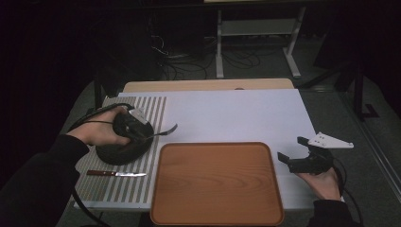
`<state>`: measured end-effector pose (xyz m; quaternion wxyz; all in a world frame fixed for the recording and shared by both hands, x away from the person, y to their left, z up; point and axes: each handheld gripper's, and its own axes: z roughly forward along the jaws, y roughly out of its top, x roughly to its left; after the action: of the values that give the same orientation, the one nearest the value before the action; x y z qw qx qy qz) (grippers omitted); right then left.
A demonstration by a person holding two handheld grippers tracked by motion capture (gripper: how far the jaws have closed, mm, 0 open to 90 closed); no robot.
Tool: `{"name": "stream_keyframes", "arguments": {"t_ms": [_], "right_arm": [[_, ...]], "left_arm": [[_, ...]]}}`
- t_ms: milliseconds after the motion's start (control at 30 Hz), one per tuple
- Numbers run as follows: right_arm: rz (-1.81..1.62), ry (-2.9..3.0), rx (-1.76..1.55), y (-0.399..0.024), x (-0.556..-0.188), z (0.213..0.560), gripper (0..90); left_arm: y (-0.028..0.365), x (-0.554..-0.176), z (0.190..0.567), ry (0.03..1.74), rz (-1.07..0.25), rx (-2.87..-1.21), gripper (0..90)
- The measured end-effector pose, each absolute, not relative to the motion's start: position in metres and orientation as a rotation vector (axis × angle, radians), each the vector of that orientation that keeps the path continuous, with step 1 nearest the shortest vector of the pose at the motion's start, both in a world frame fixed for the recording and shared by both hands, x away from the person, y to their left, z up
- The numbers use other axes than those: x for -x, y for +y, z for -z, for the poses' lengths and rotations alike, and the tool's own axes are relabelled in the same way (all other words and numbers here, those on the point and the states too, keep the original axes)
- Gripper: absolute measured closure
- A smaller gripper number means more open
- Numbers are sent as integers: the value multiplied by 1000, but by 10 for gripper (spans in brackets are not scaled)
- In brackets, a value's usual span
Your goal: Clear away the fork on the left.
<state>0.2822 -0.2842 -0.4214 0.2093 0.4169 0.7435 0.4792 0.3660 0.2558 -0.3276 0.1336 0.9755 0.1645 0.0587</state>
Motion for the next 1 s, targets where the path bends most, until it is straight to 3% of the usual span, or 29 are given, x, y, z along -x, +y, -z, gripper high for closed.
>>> {"name": "stream_keyframes", "arguments": {"t_ms": [400, 633, 1000], "right_arm": [[-1332, 2072, -1157, -284, -282, 422, 0], [-1334, 2074, -1160, -285, -282, 422, 0], [-1340, 2075, -1155, -285, -282, 421, 0]], "left_arm": [[223, -347, 343, 579, -36, -2791, 766], [204, -328, 357, 564, 48, -2864, 766], [188, -316, 372, 890, 117, -2760, 766]]}}
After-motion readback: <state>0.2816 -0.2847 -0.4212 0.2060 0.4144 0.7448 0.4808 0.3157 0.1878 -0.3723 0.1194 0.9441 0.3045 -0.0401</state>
